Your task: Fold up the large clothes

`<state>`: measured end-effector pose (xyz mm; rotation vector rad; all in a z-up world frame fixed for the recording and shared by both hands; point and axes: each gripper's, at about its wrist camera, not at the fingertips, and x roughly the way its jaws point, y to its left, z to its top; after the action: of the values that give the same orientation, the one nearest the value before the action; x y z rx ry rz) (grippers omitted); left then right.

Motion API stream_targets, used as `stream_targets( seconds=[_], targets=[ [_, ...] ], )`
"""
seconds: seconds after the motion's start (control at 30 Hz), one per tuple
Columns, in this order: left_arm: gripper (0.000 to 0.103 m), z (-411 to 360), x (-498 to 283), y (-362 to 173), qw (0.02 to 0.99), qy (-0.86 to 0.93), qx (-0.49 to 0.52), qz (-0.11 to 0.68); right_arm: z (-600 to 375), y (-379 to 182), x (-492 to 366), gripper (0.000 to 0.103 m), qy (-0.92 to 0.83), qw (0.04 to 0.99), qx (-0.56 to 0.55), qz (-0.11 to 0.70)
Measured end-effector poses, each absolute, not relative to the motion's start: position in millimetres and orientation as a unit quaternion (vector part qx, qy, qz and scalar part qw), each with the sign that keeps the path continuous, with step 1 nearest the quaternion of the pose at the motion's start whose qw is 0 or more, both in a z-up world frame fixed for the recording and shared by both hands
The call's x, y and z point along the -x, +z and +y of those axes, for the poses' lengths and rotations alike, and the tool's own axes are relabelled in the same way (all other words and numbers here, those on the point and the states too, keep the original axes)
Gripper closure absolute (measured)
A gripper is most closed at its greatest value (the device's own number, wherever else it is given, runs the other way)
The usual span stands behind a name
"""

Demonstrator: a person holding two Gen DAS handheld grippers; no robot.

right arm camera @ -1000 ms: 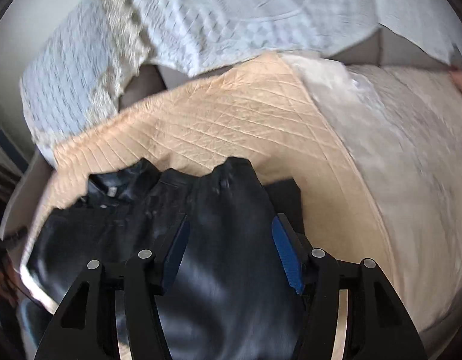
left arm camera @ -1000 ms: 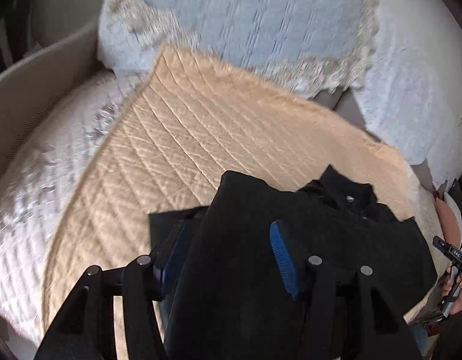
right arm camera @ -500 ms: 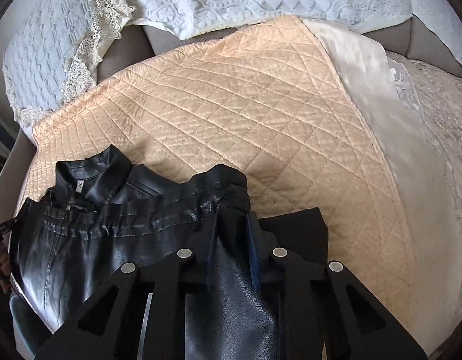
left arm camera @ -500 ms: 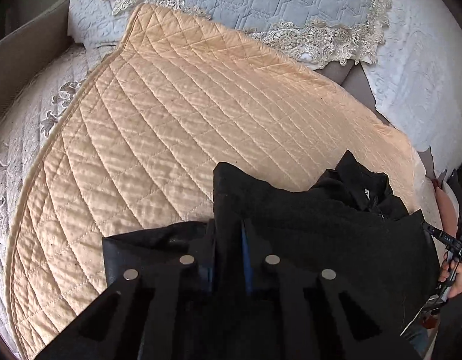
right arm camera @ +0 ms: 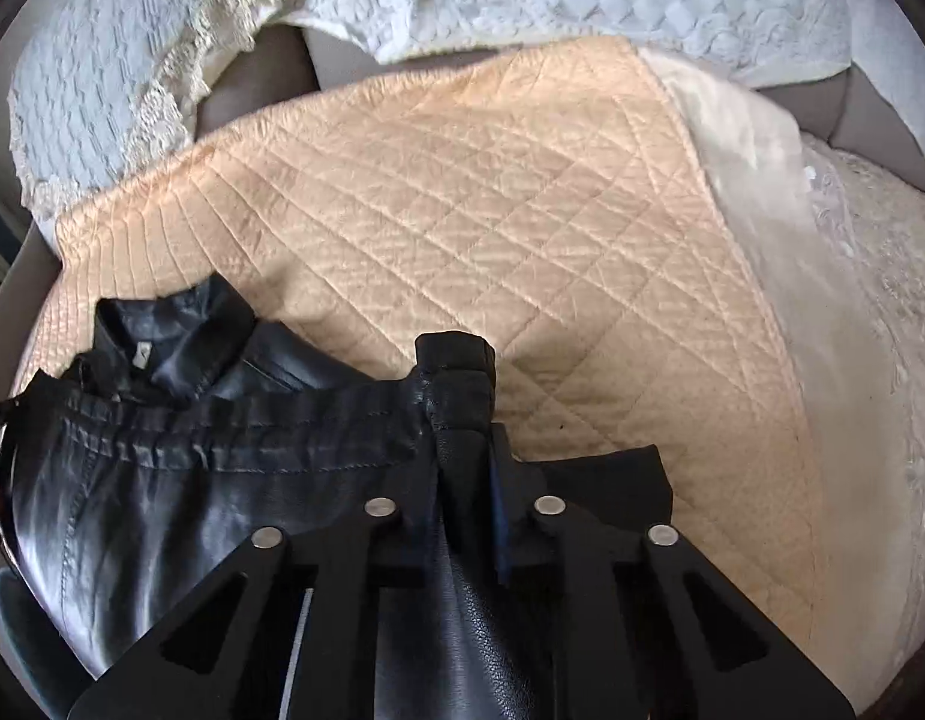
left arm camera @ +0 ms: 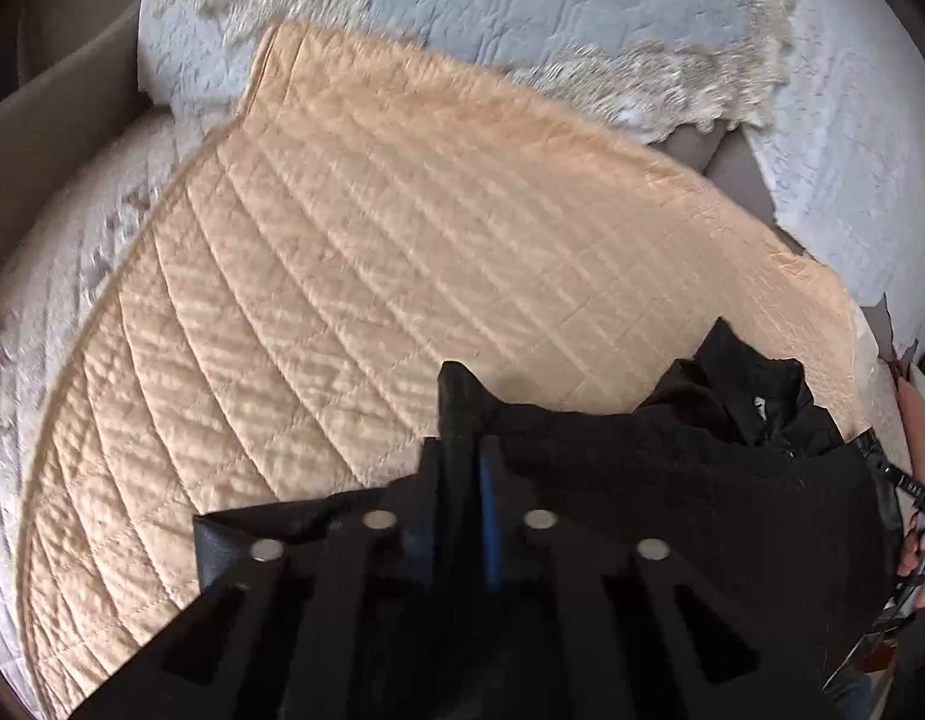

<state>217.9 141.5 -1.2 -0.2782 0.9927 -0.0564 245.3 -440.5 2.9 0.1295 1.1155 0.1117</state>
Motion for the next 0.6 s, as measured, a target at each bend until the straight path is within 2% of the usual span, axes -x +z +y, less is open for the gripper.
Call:
stream_targets(
  seconds=[0.2,0.37,0.6],
  targets=[
    [0.097,144,-205,39,0.922,0.008,0.125,0.367,-455,45,-228,0.095,0.036,0.905,-0.091,0.414],
    [0.097,139,-243,-26,0.899,0.048,0.106,0.423,-458,-1,-252,0.094,0.005,0.892,-0.089,0.444],
    [0.094,151,-247,-39,0.891,0.036,0.136,0.432,-474,-38,-265,0.089,0.01,0.873,-0.127,0.471]
  ],
)
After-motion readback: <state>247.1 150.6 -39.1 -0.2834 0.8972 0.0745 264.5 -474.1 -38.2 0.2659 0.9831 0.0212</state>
